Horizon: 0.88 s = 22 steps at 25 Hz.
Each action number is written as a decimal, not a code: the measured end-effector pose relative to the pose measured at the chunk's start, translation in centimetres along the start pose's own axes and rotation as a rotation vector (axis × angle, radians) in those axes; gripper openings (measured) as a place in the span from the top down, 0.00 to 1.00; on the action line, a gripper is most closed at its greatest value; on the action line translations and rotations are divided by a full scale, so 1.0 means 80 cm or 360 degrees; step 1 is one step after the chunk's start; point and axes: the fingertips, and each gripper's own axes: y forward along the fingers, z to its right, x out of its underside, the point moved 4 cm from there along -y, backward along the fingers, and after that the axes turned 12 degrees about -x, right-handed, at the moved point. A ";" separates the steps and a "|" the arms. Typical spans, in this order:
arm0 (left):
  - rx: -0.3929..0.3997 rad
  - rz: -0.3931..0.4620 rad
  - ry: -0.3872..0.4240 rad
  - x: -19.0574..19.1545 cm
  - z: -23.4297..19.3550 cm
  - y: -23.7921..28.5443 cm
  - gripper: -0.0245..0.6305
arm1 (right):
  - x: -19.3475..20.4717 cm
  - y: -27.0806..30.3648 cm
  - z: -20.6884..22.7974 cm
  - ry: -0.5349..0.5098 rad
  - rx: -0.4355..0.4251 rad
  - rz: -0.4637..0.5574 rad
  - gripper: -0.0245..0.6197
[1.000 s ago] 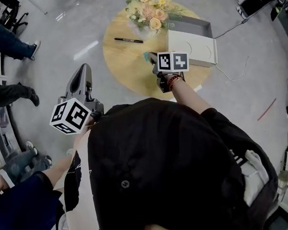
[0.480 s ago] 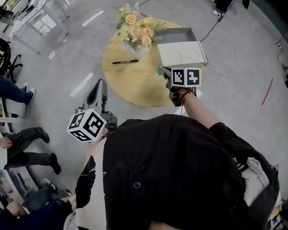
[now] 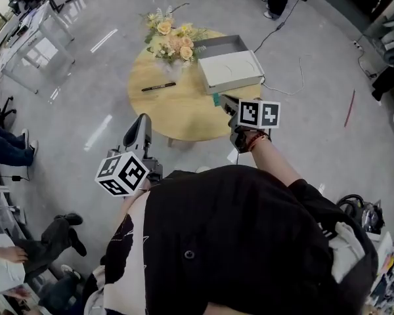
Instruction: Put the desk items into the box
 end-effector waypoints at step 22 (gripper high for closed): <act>0.0018 -0.0063 -0.0044 0.074 -0.002 -0.088 0.95 | 0.101 -0.085 -0.036 0.0048 0.0080 -0.0010 0.94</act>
